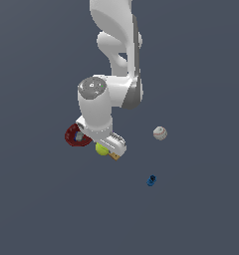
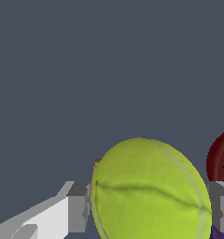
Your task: Pick up a designated object from a clutter of objects.
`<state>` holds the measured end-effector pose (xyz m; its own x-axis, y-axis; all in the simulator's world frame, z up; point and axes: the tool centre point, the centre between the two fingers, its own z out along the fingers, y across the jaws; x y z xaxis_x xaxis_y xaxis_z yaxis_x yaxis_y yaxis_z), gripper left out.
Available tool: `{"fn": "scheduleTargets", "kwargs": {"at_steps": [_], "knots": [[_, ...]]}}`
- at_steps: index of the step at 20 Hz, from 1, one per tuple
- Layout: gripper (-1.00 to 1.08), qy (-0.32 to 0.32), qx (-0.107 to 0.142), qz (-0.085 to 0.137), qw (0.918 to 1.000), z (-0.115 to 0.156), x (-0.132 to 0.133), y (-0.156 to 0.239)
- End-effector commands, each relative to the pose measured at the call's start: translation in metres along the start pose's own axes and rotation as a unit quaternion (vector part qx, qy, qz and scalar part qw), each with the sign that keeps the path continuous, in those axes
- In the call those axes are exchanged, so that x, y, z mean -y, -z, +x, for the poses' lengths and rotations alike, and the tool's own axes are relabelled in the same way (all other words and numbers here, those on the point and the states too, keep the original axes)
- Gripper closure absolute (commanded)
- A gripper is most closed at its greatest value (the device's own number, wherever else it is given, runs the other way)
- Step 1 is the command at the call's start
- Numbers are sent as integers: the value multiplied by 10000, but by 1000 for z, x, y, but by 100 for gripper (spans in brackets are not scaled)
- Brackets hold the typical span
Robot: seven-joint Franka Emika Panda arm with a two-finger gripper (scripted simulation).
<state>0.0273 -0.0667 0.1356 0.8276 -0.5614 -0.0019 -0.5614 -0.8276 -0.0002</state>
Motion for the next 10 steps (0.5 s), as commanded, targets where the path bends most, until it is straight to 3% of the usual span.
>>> {"fn": "scheduleTargets", "kwargs": {"at_steps": [1, 10], "knots": [[108, 0, -9, 5, 10000, -11, 2, 22], [108, -3, -13, -4, 10000, -54, 8, 103]]}}
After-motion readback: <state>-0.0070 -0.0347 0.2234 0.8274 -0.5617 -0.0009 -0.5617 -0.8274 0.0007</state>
